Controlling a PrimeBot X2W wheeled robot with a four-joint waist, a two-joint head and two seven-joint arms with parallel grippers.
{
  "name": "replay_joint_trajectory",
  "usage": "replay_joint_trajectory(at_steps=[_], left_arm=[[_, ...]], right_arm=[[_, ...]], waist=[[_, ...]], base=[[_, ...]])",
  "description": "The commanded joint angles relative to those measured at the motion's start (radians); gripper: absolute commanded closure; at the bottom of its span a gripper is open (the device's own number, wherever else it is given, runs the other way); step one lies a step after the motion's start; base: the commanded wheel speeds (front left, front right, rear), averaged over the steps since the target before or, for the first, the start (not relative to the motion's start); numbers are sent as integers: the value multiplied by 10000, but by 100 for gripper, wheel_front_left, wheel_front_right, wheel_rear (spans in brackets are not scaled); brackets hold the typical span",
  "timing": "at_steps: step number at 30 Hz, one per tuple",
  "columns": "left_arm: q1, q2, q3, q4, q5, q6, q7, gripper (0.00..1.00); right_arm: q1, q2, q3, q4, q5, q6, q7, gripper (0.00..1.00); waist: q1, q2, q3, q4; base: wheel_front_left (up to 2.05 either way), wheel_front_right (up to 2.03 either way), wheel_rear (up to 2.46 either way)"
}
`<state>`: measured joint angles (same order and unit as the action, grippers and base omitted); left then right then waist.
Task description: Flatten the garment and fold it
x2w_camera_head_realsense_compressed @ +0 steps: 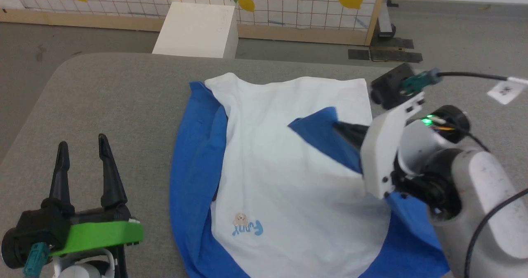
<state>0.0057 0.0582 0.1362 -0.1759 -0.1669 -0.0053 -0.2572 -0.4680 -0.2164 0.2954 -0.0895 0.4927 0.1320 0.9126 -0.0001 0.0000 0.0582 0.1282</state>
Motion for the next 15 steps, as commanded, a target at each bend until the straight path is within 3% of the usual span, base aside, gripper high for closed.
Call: replay_joint_trajectory(at_steps=[1, 8, 15], left_arm=[[146, -35, -22, -9, 17, -17, -45, 0], [83, -45, -148, 26, -57, 19, -45, 0], [-18, -57, -290, 56, -129, 96, -45, 0]], right_arm=[[151, 154, 253, 203, 56, -13, -180, 100], [88, 1177, 1647, 1927, -15, -13, -1290, 100], [-214, 1633, 2808, 3678, 112, -13, -2577, 100]], waist=[[1, 0, 43, 142], [1, 0, 305, 491], [1, 0, 623, 705]], base=[[0, 0, 0], [0, 0, 0], [0, 0, 0]])
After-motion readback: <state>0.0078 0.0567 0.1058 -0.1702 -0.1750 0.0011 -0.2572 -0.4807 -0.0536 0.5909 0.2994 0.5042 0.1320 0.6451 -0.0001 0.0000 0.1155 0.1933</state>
